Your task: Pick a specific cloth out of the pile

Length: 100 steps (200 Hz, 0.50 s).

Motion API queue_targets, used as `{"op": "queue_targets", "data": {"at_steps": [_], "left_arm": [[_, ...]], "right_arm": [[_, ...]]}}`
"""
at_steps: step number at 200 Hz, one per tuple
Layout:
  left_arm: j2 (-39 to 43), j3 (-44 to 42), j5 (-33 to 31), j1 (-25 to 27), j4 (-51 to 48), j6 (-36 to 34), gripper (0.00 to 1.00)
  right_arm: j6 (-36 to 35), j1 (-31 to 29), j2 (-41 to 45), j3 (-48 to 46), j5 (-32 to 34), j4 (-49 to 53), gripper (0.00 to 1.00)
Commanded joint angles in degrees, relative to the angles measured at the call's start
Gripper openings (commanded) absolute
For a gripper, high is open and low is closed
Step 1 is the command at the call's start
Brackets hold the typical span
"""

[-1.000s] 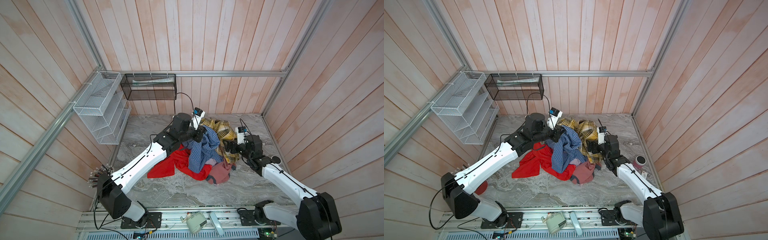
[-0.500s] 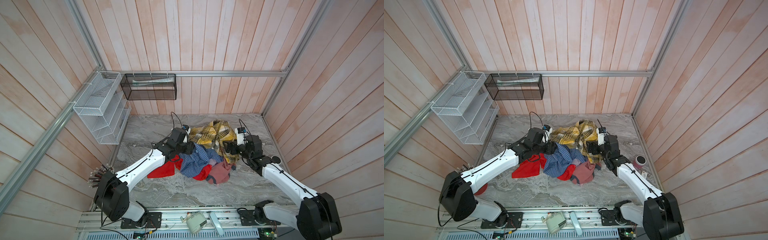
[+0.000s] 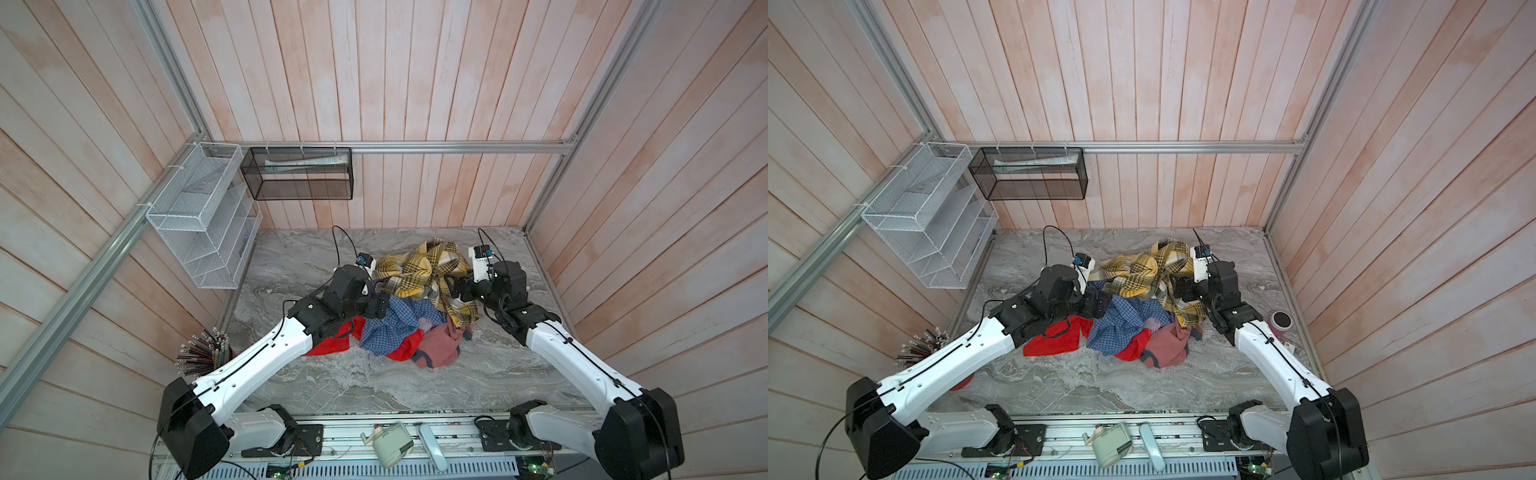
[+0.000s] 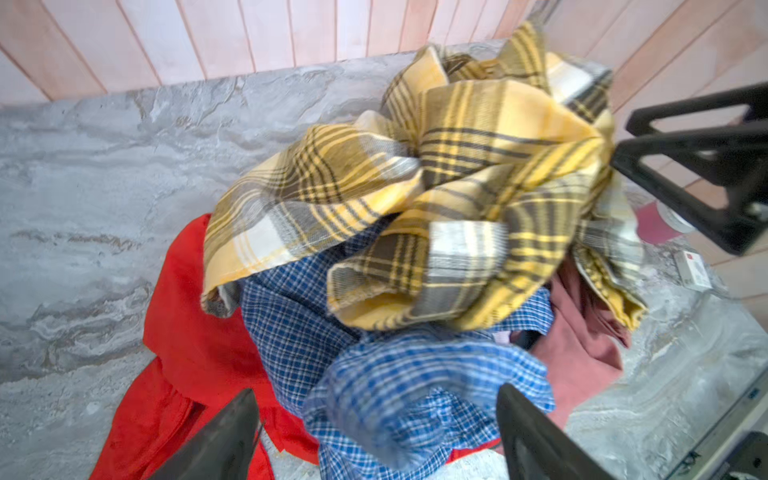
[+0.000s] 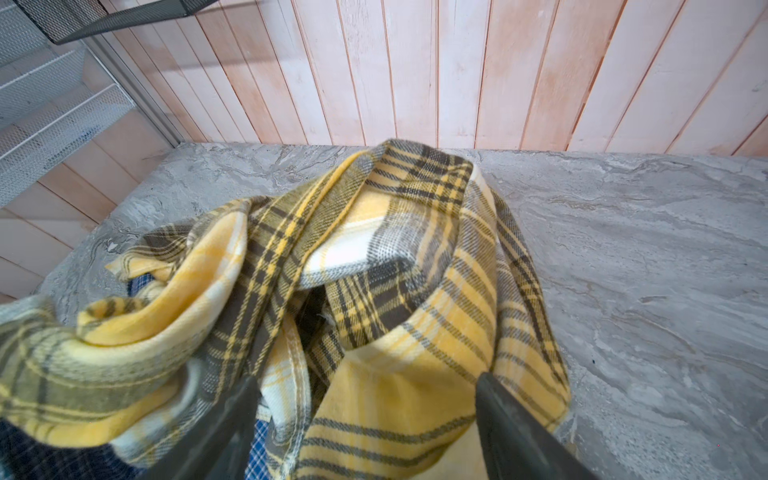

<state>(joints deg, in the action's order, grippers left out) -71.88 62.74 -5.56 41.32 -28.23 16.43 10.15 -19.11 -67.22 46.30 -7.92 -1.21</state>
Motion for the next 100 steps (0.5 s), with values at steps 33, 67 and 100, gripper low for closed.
{"op": "queue_targets", "data": {"at_steps": [33, 67, 100], "left_arm": [[0.9, -5.1, 1.3, 1.2, -0.6, 1.6, 0.83], [0.9, -7.1, -0.8, 1.2, 1.4, 1.3, 0.83], [-0.5, -7.5, 1.2, 1.2, 7.3, -0.8, 0.85]], "right_arm": [[-2.5, -0.2, 2.9, 2.8, 4.1, 5.6, 0.83], [-3.2, -0.3, 3.2, 3.4, 5.6, 7.0, 0.83], [-2.6, -0.3, 3.5, 3.6, 4.4, 7.3, 0.83]]}}
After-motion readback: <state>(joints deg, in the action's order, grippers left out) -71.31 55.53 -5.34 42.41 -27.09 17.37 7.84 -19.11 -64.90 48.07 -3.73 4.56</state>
